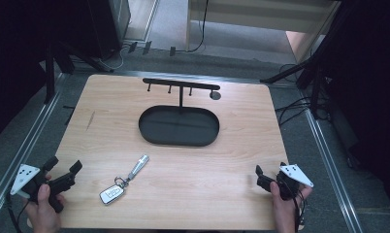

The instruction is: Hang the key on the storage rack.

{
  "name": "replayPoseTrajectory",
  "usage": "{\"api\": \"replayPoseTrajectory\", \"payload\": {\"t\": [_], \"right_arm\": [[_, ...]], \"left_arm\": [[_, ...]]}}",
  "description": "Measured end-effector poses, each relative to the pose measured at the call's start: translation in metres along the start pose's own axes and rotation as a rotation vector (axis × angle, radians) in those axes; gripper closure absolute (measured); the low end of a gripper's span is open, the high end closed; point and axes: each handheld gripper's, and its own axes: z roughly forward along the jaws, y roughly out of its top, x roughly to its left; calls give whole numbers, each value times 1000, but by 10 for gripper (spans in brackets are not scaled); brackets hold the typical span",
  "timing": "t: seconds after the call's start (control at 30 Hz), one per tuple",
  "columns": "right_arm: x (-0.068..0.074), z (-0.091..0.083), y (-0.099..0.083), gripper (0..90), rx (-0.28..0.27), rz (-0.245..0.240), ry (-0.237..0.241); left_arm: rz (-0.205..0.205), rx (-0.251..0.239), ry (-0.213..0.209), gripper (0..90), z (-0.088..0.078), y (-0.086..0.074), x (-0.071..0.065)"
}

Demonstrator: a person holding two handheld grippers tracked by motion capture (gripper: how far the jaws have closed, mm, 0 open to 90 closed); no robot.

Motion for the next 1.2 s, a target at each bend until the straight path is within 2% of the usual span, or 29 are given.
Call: {"api": "replayPoseTrajectory", "payload": {"t": [0.03, 0.13, 0.23, 0.27, 0.3, 0.33, 0.5, 0.57, 0.63, 0.67, 0.7, 0.77, 0.8, 0.83, 0.93, 1.13, 1.2], "right_arm": [[0, 0, 0, 66, 0, 0, 0], [0, 0, 0, 66, 4, 0, 4], [0, 1, 0, 66, 10, -3, 3], [0, 1, 0, 67, 14, -4, 2], [0, 1, 0, 67, 14, -4, 2], [0, 1, 1, 66, 17, -1, 3], [0, 2, 1, 66, 15, 0, 8], [0, 2, 1, 66, 15, 1, 8], [-1, 2, 1, 66, 15, 3, 9], [-1, 2, 1, 66, 15, 2, 11], [0, 2, 1, 66, 15, 1, 10], [0, 2, 1, 66, 16, 0, 11], [0, 2, 1, 66, 17, 0, 11], [0, 2, 1, 66, 17, 0, 11], [0, 2, 1, 66, 19, -2, 10], [0, 2, 1, 66, 21, -7, 10], [0, 2, 1, 67, 22, -7, 10]], "left_arm": [[0, 0, 0, 74, 0, 0, 0], [56, 38, 27, 74, 1, 2, -6], [129, 99, 12, 74, 4, 5, -14], [170, 128, -3, 74, 6, 8, -21], [170, 128, -3, 74, 6, 8, -21], [188, 131, -6, 74, 6, 10, -25], [304, 181, -5, 74, 7, 21, -47], [349, 223, -6, 74, 9, 25, -56], [385, 283, 13, 74, 13, 29, -64], [414, 338, 25, 74, 16, 32, -72], [414, 338, 25, 74, 16, 32, -72], [450, 401, 12, 74, 19, 35, -80], [468, 441, -7, 74, 21, 38, -85], [468, 441, -7, 74, 21, 38, -85], [489, 490, -50, 75, 23, 42, -97], [583, 580, -54, 81, 25, 48, -120], [597, 602, -55, 171, 26, 47, -126]]}}
